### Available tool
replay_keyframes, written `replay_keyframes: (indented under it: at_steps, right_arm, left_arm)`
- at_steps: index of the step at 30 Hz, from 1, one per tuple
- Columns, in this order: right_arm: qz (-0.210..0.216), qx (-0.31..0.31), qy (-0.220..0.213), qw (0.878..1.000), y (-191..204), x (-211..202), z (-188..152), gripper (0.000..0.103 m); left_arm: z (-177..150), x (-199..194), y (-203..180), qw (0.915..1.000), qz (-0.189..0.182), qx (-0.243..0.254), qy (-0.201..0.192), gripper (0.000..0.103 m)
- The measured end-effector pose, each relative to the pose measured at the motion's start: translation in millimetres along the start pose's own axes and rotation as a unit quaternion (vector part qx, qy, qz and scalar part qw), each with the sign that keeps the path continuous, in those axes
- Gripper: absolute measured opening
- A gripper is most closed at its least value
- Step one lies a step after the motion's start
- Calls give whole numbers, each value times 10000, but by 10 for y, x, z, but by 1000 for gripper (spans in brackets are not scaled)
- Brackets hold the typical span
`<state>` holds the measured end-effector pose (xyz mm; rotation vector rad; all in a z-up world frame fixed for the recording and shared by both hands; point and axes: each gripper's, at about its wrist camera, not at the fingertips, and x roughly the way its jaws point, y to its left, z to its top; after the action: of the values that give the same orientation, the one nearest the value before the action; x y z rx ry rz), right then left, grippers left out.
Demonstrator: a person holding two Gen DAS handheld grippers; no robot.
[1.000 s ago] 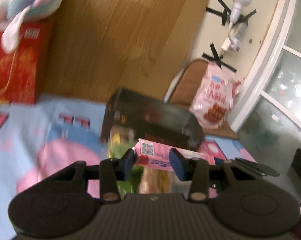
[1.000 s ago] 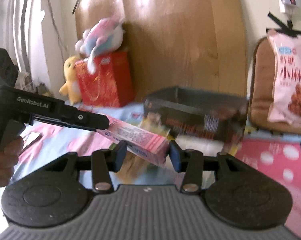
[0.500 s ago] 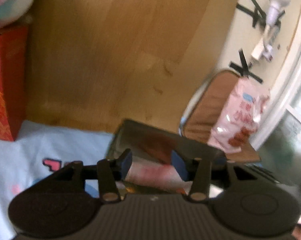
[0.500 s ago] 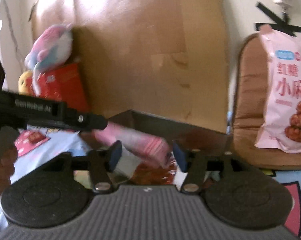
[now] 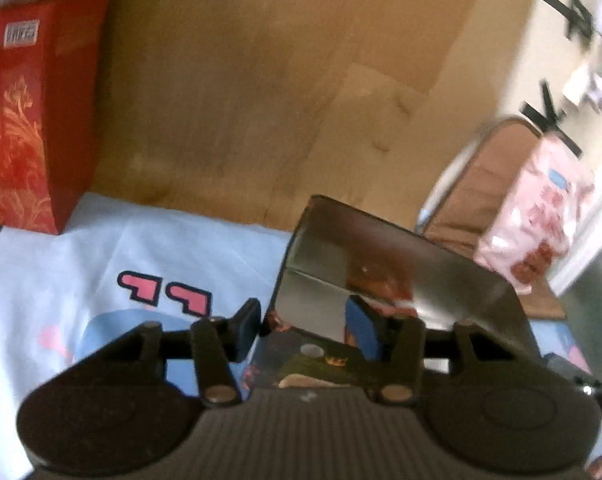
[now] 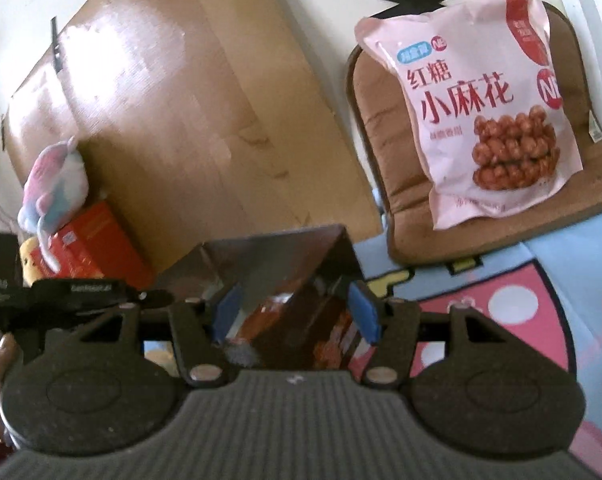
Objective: Organize snacks
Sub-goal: 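Grasp the clear peanut bag with yellow label using the left tool, then carry the peanut bag with the left tool into the black tin box and release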
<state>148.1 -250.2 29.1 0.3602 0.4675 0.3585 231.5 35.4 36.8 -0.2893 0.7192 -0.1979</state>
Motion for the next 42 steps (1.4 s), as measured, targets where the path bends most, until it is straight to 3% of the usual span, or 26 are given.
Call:
replay_keyframes:
  at_steps: [5, 8, 11, 15, 18, 23, 28, 34, 36, 38, 42]
  right_arm:
    - [-54, -57, -134, 9999, -12, -226, -70, 62]
    - [43, 113, -82, 9999, -70, -346, -144, 62]
    - [427, -64, 27, 9991, 10, -451, -234, 63]
    - [1107, -300, 609, 9915, 268, -404, -395, 62]
    - [1460, -501, 1112, 9817, 478, -294, -565, 62]
    - [1569, -851, 1427, 9735, 637, -272, -749, 62]
    - [1586, -362, 1580, 9739, 495, -189, -750, 63]
    - [1481, -728, 1617, 9729, 588, -312, -895, 46]
    - [1691, -642, 1766, 9675, 607, -316, -936, 38]
    - [1791, -674, 1789, 9651, 672, -334, -984, 29]
    - [1876, -1000, 1524, 9652, 855, -454, -961, 25]
  left_arm:
    - [-204, -281, -14, 9989, -399, -234, -42, 51]
    - [-265, -609, 95, 9985, -250, -357, -343, 53]
    - [-353, -877, 245, 9970, -231, -540, -500, 54]
    - [-625, -1075, 407, 9968, -202, -729, -250, 54]
    - [-854, -1126, 481, 9937, -474, -1008, 101, 54]
    - [-1198, -1201, 357, 9890, -1137, -804, 491, 54]
    - [-1401, -1044, 179, 9851, -1334, -661, 865, 53]
    - [-1358, -953, 205, 9791, -1601, -908, 869, 53]
    - [-1371, -924, 228, 9751, -1733, -1031, 918, 45]
    - [-1392, -920, 190, 9778, -1633, -919, 941, 33]
    - [-1315, -1102, 115, 9824, -1589, -686, 699, 33]
